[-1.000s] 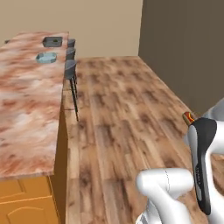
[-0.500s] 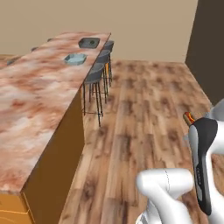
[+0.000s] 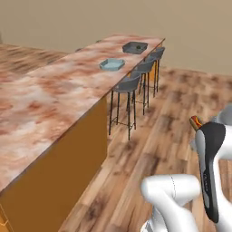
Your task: Place the cold items (lime and carrot) from the fridge in one tupperware on the dining counter. Place the warm items (hot dog and kebab skewer) in the stove area in another tupperware.
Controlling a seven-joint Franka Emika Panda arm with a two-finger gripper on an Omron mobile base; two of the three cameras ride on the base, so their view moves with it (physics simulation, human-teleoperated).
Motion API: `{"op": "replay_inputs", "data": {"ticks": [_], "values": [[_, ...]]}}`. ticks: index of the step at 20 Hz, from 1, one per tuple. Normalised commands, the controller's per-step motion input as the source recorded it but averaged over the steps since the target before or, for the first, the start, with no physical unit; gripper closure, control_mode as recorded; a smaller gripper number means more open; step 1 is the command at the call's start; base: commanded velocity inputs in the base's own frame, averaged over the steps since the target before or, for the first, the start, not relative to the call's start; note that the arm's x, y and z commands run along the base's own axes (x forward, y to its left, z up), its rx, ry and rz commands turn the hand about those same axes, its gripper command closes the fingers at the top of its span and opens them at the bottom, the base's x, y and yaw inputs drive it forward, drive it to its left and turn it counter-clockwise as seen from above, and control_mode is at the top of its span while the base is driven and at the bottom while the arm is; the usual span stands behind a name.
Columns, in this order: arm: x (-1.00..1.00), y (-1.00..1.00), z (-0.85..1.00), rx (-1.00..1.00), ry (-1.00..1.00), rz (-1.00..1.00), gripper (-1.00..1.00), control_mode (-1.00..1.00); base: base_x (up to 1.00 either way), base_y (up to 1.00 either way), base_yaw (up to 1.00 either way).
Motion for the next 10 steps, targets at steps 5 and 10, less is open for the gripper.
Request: {"op": "replay_inputs", "data": {"ticks": [5,10], "values": [[0.00,0.00,0.00,0.00,0.00,0.00,1.00,1.00,0.64,-0.86,0.46],[0.00,0.00,0.00,0.00,0.00,0.00,1.00,1.00,0.69,-0.89,0.41]]}}
